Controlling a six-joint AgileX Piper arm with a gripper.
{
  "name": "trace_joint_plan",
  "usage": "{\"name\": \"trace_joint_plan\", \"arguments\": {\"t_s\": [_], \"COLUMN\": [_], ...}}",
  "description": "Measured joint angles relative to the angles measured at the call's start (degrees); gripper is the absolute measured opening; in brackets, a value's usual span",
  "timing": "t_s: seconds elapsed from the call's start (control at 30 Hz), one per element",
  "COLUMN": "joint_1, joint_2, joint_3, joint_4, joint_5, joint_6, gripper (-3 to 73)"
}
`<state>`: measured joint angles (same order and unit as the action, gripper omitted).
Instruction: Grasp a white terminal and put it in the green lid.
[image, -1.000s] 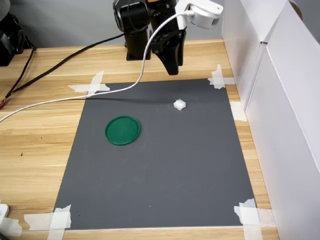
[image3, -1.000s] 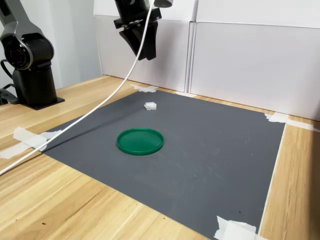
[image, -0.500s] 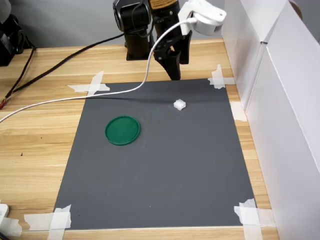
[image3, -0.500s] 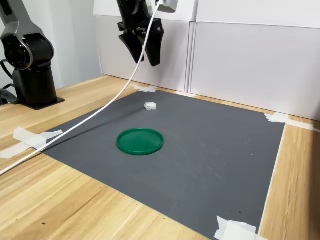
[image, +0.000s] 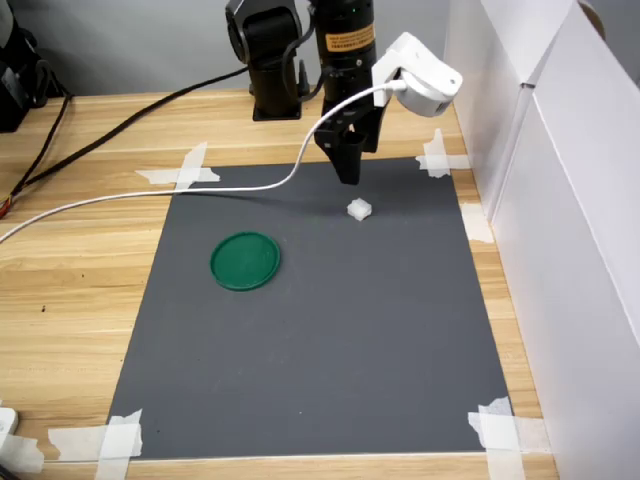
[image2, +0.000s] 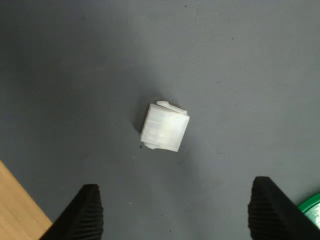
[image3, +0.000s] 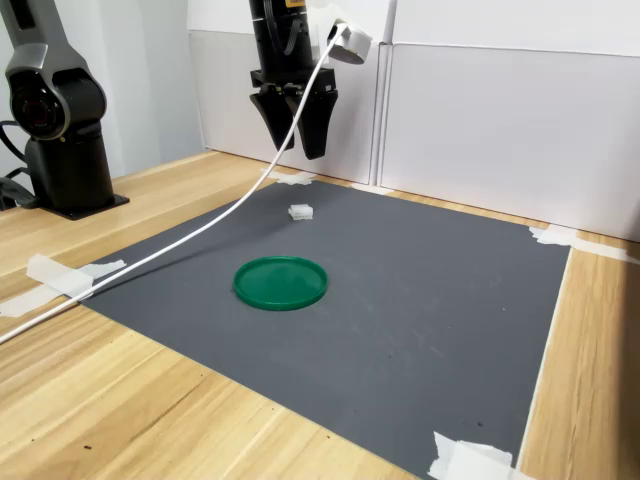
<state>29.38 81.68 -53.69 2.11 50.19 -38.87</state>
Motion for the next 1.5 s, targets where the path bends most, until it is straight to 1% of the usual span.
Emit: {"name": "trace_joint_plan", "arguments": {"t_s": [0.2, 0.43, 0.7, 0.97, 1.2, 1.5], "joint_1": [0.4, 0.4, 0.4, 0.4, 0.4, 0.4], "joint_2": [1.5, 4.0, 7.1, 9.2, 9.3, 11.0], "joint_3": [1.0, 5.2, 5.5, 5.5, 5.5, 5.5], "joint_4": [0.9, 1.2, 1.4, 1.3, 0.5, 0.5], "joint_5": [-3.6, -8.4, -11.0, -12.4, -12.6, -12.9], "joint_6": [-0.6, -2.0, -2.7, -2.6, -2.0, -1.1], "gripper": [71.4, 71.0, 70.2, 70.2, 70.1, 70.1]}}
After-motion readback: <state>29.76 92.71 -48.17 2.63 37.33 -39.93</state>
